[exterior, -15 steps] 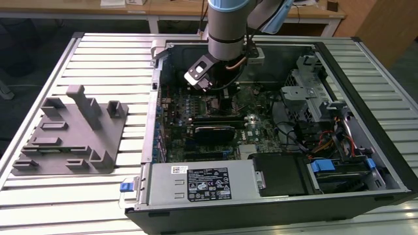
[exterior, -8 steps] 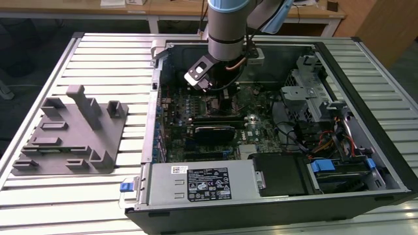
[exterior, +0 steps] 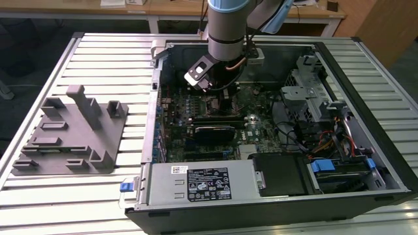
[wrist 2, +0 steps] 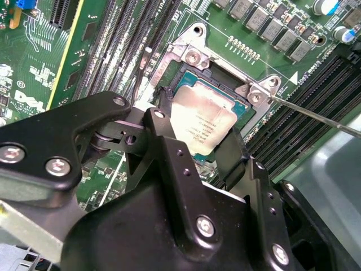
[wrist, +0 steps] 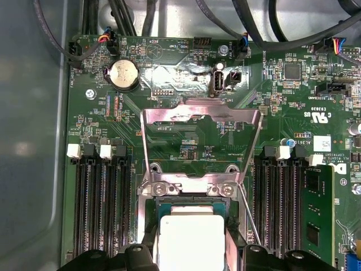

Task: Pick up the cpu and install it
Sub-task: 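Place the cpu into insertion slot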

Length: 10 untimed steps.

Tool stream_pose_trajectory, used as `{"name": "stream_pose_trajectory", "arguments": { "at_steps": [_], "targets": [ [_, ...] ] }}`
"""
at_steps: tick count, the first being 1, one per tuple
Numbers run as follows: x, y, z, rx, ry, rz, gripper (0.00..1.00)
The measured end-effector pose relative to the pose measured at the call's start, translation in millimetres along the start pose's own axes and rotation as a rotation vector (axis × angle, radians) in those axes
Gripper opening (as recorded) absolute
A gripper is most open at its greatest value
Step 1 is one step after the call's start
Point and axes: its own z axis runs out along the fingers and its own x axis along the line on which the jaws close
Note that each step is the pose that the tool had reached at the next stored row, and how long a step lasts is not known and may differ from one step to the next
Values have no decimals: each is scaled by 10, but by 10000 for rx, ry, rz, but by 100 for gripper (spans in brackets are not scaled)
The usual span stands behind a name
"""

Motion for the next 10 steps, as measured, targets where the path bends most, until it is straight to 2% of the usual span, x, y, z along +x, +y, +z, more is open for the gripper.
{"name": "stream_pose_trajectory", "arguments": {
  "at_steps": [10],
  "targets": [
    [0, 0, 0, 2, -4, 44, 55]
  ]
}}
